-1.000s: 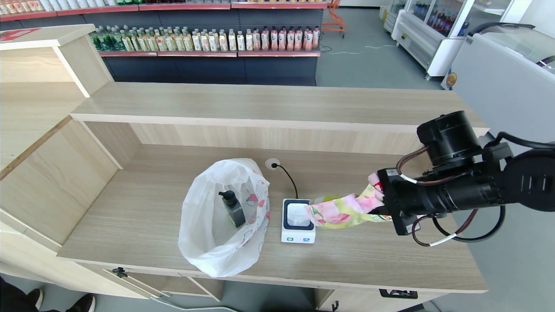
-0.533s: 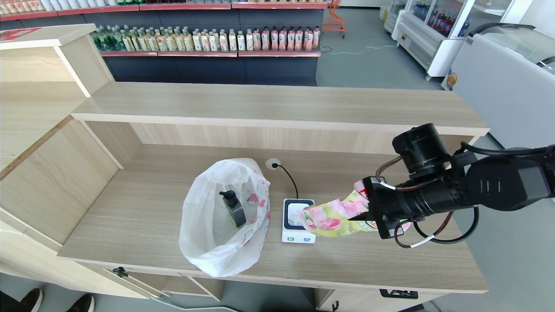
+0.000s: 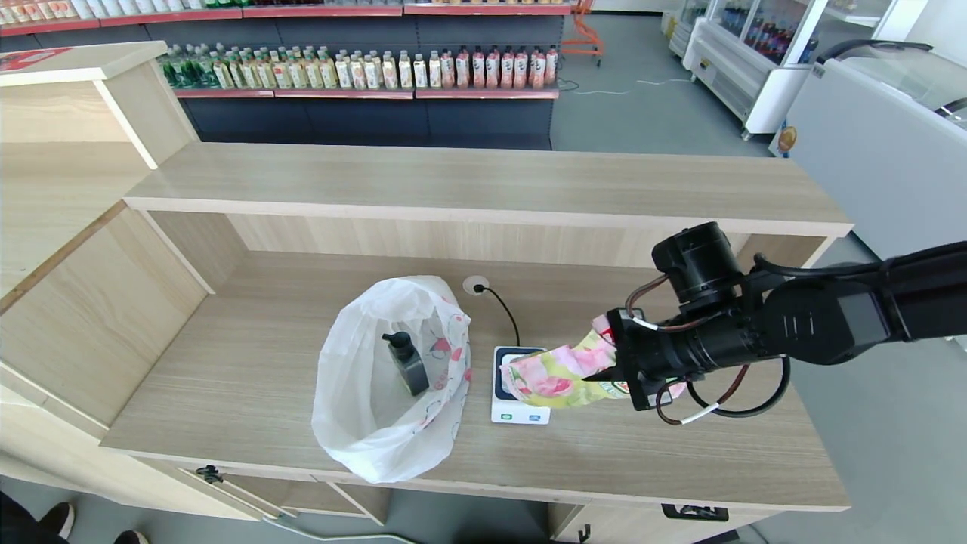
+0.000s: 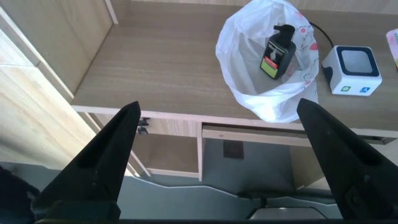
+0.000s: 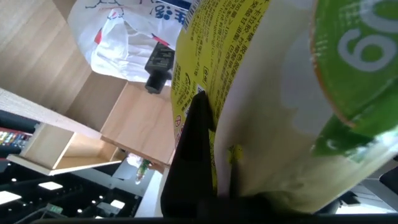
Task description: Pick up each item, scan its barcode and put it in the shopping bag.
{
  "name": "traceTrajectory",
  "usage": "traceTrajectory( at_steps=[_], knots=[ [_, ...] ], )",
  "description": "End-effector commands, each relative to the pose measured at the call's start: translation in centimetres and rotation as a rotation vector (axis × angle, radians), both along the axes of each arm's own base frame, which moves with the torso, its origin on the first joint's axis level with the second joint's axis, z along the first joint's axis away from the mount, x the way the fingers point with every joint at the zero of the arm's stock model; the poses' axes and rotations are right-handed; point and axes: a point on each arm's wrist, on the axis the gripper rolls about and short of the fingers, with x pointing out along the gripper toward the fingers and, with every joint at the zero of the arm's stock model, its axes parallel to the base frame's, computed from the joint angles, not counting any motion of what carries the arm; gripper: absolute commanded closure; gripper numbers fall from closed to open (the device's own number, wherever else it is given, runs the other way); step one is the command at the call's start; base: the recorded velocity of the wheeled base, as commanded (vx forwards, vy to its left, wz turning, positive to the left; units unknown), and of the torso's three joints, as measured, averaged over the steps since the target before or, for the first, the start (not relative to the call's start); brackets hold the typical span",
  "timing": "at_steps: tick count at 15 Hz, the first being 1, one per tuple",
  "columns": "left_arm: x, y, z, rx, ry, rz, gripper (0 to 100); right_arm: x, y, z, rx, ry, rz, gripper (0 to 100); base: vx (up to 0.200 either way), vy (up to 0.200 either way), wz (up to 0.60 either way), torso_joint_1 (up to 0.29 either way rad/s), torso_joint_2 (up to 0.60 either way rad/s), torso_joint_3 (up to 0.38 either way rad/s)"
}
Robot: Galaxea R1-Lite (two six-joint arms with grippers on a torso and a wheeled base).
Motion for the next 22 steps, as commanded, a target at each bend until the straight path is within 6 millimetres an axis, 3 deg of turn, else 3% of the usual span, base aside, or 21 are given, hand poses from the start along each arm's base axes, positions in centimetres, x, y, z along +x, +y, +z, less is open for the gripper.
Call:
traceTrajectory(
  at_steps=[1,4,7,11,16,22],
  knots=[
    [0.0,0.0,0.0,0.000,0.000,0.000,0,1.0,0.6,-1.5,-0.015,0.032,0.005,100,0.000,0.000,0.00,0.000,0.00,0.000],
    [0.0,0.0,0.0,0.000,0.000,0.000,0,1.3,1.7,-0.9,0.004,0.015,0.032,100,0.000,0.000,0.00,0.000,0.00,0.000],
    [0.0,0.0,0.0,0.001,0.000,0.000,0,1.7,2.1,1.0,0.081,-0.022,0.086,100,0.000,0.000,0.00,0.000,0.00,0.000],
    [0.0,0.0,0.0,0.001,0.000,0.000,0,4.1,2.6,-0.7,0.095,0.022,0.053,100,0.000,0.000,0.00,0.000,0.00,0.000],
    [0.0,0.0,0.0,0.001,0.000,-0.001,0,4.9,2.9,-2.3,0.115,0.087,0.047,100,0.000,0.000,0.00,0.000,0.00,0.000],
    [0.0,0.0,0.0,0.001,0.000,0.000,0,5.4,3.1,-2.1,0.126,0.082,0.038,100,0.000,0.000,0.00,0.000,0.00,0.000]
  ],
)
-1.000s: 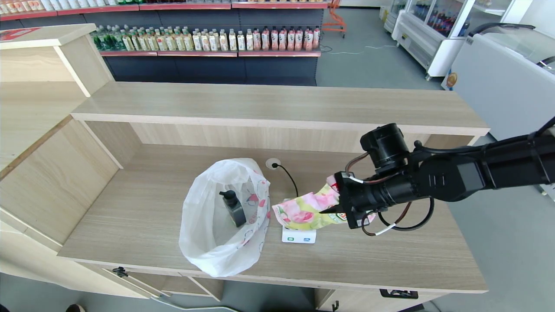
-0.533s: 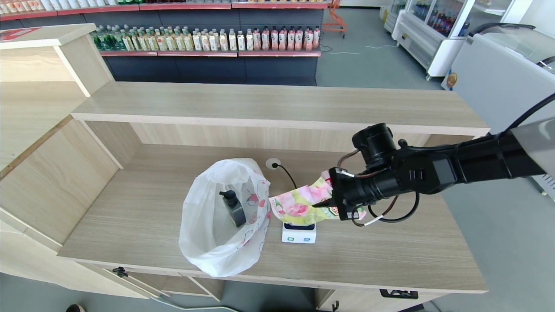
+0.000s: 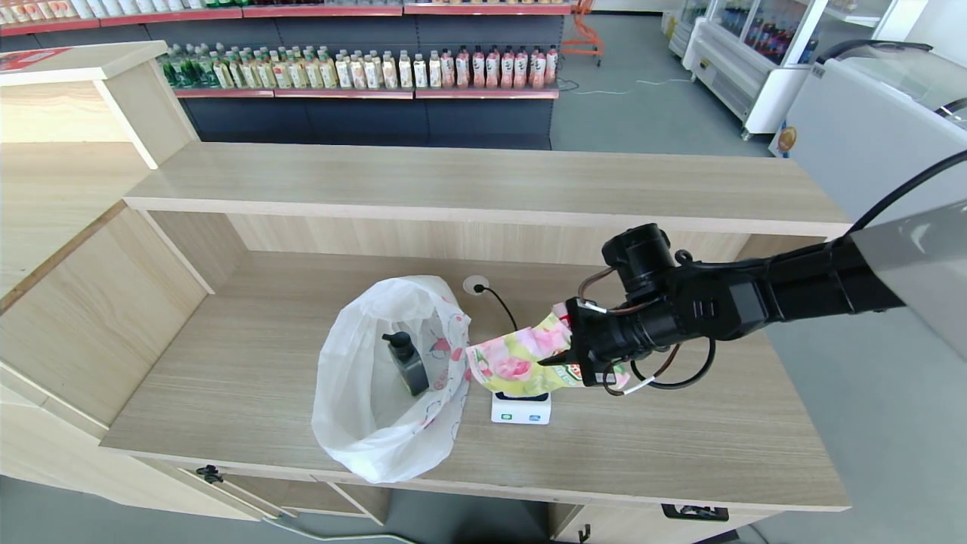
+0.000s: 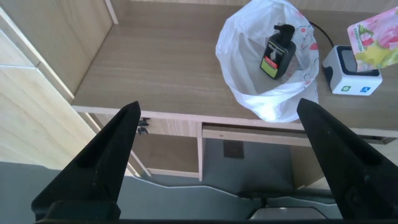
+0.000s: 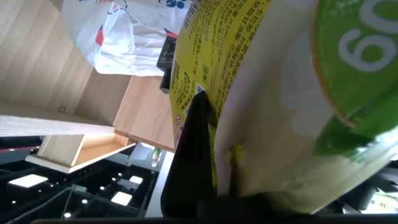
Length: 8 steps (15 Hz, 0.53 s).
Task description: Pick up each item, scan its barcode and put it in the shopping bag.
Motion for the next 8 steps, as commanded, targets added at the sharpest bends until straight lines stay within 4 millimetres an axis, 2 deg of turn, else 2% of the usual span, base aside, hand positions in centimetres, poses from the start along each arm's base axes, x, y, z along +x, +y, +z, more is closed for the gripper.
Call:
traceTrajectory(
  at_steps=[1,4,6,8],
  knots=[
    [0.0,0.0,0.0,0.000,0.000,0.000,0,0.1,0.0,0.0,-0.004,0.007,-0.001,100,0.000,0.000,0.00,0.000,0.00,0.000],
    [0.0,0.0,0.0,0.000,0.000,-0.001,0,-0.2,-0.3,2.4,-0.001,0.007,-0.004,100,0.000,0.000,0.00,0.000,0.00,0.000],
    [0.0,0.0,0.0,0.000,0.000,0.000,0,-0.2,-0.6,3.1,0.004,-0.004,-0.010,100,0.000,0.000,0.00,0.000,0.00,0.000],
    [0.0,0.0,0.0,0.000,0.000,0.000,0,-0.1,-0.6,2.8,0.001,0.005,-0.014,100,0.000,0.000,0.00,0.000,0.00,0.000]
  ],
)
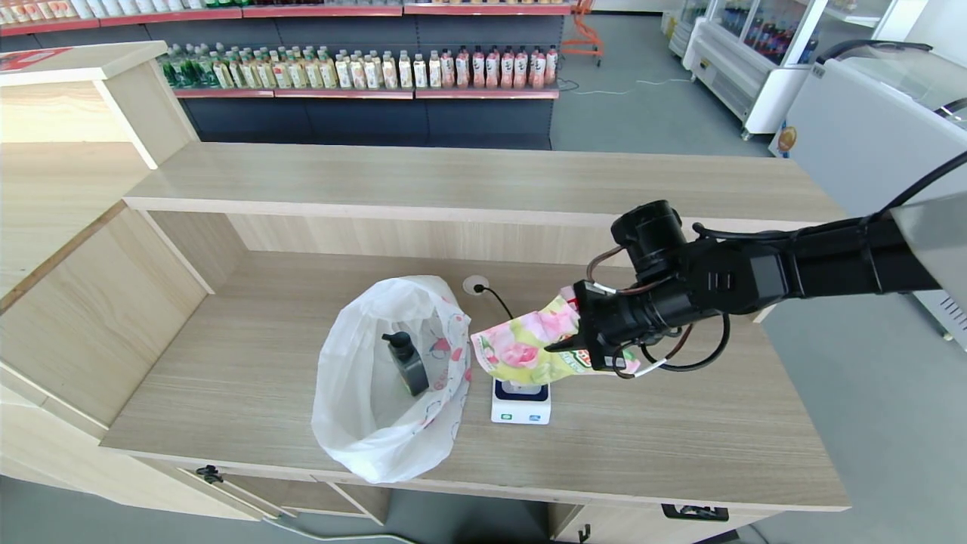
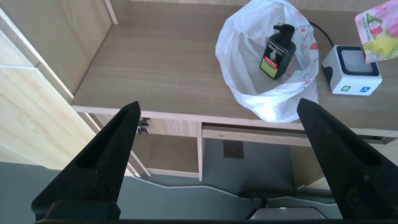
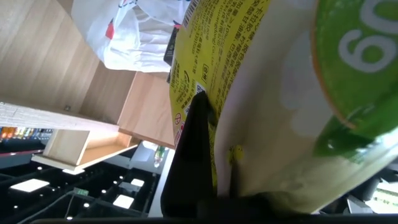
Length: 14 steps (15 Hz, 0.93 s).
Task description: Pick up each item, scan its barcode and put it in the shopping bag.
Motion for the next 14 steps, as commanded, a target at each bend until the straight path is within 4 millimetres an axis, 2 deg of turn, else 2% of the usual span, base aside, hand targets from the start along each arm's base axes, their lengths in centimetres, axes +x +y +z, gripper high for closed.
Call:
traceTrajectory(
  at_steps=[1,14],
  knots=[
    [0.00,0.00,0.00,0.000,0.000,0.000,0,0.15,-0.02,-0.14,0.000,0.004,-0.003,100,0.000,0.000,0.00,0.000,0.00,0.000],
    [0.00,0.00,0.00,-0.002,0.000,-0.001,0,0.79,0.13,-0.70,0.012,0.017,0.007,100,0.000,0.000,0.00,0.000,0.00,0.000]
  ],
)
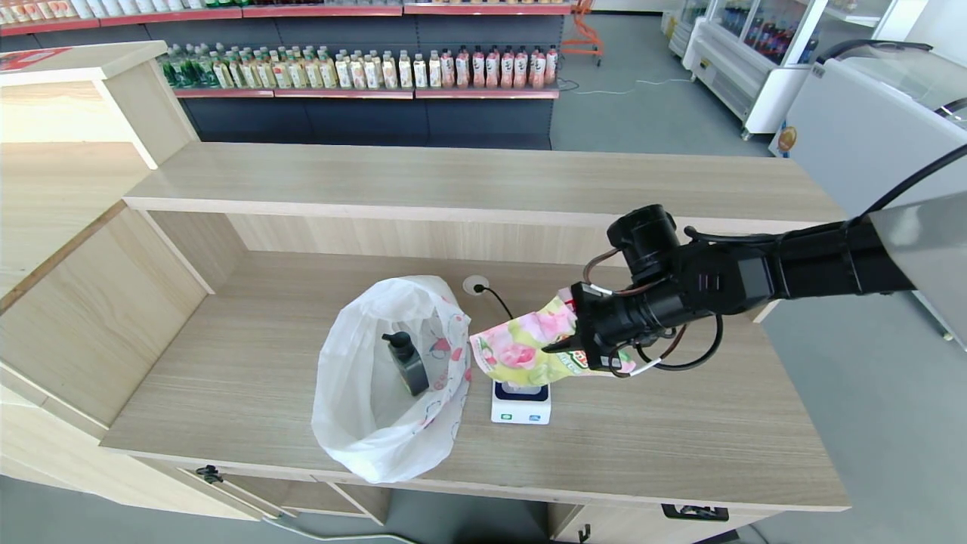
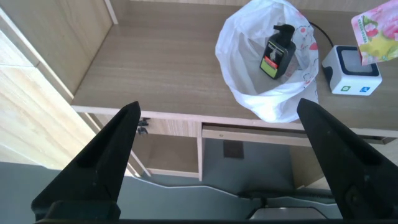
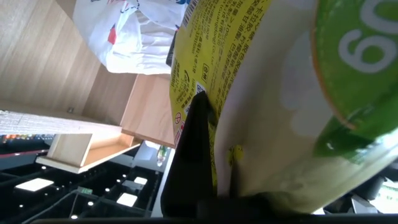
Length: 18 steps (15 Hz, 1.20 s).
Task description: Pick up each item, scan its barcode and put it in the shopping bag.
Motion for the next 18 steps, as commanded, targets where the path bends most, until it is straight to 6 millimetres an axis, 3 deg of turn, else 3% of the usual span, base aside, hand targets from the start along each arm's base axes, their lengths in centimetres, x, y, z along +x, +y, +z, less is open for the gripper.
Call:
traceTrajectory(
  at_steps=[1,7,9,10,11,12,13,14,15,16,18],
  knots=[
    [0.0,0.0,0.0,0.001,0.000,0.000,0,0.0,0.1,-0.1,-0.001,0.001,0.002,100,0.000,0.000,0.00,0.000,0.00,0.000],
    [0.0,0.0,0.0,0.001,0.000,0.000,0,0.2,0.2,-0.2,-0.001,-0.001,0.002,100,0.000,0.000,0.00,0.000,0.00,0.000],
    [0.0,0.0,0.0,-0.001,0.000,0.001,0,-0.4,0.2,0.7,0.000,-0.018,0.013,100,0.000,0.000,0.00,0.000,0.00,0.000],
    [0.0,0.0,0.0,-0.001,0.000,0.001,0,-1.5,-0.4,3.0,0.006,-0.064,0.024,100,0.000,0.000,0.00,0.000,0.00,0.000],
    [0.0,0.0,0.0,0.001,0.000,0.001,0,-4.8,-2.0,8.5,-0.021,-0.247,0.099,100,0.000,0.000,0.00,0.000,0.00,0.000],
    [0.0,0.0,0.0,-0.001,0.000,0.001,0,-7.4,-3.0,11.2,-0.065,-0.380,0.182,100,0.000,0.000,0.00,0.000,0.00,0.000],
    [0.0,0.0,0.0,-0.001,0.000,0.000,0,-8.8,-3.2,11.7,-0.109,-0.443,0.247,100,0.000,0.000,0.00,0.000,0.00,0.000],
    [0.0,0.0,0.0,-0.002,0.000,0.001,0,-11.3,-4.2,11.4,-0.310,-0.580,0.412,100,0.000,0.000,0.00,0.000,0.00,0.000],
    [0.0,0.0,0.0,-0.002,0.000,0.000,0,-12.1,-4.5,11.0,-0.429,-0.627,0.466,100,0.000,0.000,0.00,0.000,0.00,0.000],
    [0.0,0.0,0.0,-0.002,0.000,0.001,0,-13.5,-4.4,10.1,-0.674,-0.708,0.572,100,0.000,0.000,0.00,0.000,0.00,0.000],
    [0.0,0.0,0.0,-0.004,0.000,0.000,0,-14.1,-3.9,10.2,-0.832,-0.802,0.650,100,0.000,0.000,0.00,0.000,0.00,0.000]
  ],
)
